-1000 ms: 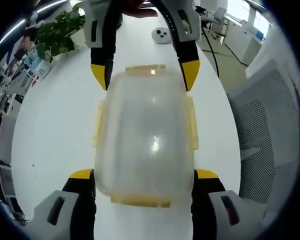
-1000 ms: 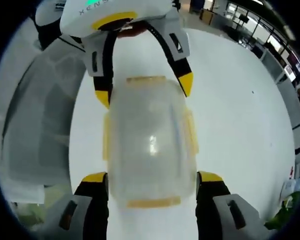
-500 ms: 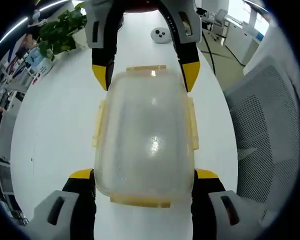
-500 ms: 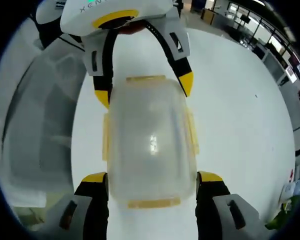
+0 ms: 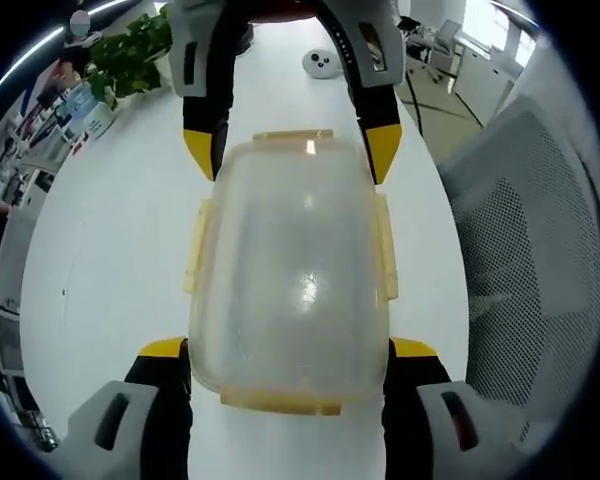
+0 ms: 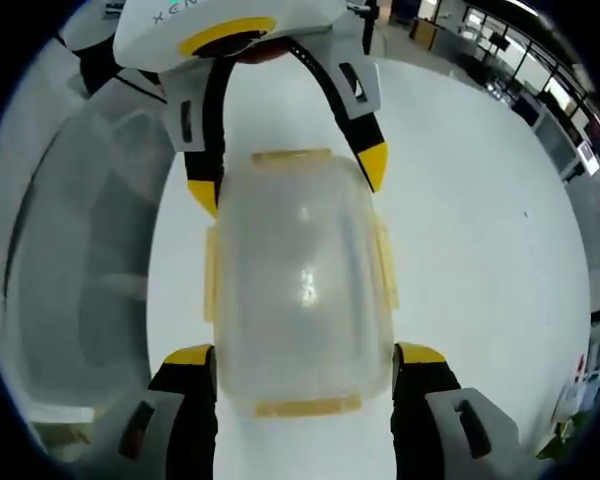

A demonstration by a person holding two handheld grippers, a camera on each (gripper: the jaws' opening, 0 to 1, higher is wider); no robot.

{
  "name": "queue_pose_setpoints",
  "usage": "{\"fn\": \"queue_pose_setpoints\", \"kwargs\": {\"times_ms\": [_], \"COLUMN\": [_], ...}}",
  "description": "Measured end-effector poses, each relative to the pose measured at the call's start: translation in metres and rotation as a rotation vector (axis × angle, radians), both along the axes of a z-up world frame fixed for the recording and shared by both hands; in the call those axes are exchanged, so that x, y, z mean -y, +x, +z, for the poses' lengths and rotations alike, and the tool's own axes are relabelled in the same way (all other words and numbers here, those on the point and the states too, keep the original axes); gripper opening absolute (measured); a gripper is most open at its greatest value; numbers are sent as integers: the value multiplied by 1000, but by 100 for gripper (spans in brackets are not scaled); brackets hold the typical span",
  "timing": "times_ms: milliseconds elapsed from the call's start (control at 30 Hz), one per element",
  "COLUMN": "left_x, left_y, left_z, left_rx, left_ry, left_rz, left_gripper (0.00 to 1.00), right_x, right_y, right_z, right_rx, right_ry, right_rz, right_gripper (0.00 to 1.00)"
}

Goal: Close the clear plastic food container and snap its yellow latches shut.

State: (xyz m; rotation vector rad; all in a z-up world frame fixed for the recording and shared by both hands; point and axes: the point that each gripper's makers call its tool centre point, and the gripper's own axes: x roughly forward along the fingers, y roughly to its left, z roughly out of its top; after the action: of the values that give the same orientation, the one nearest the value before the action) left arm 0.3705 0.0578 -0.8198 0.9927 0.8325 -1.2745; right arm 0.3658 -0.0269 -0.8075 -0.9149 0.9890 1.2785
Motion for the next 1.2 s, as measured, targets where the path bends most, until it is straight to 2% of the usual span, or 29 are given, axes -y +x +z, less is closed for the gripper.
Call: {"fn": "queue_pose_setpoints", "kwargs": {"times_ms": [600,1200], "left_x": [-39,-65], "left_y": [-3,-6], "left_z": [0,-1], "left_rx": [-4,-9], "left_ry": [0,-14], "left_rz": [6,15], "left_gripper": [80,80], "right_x": [-40,-65], "right_y": [-3,-5], "right_z": [-1,-2], "right_rx": [0,-1], "right_ry": [0,-13], "right_rz": [5,11], "right_gripper": [71,71]}}
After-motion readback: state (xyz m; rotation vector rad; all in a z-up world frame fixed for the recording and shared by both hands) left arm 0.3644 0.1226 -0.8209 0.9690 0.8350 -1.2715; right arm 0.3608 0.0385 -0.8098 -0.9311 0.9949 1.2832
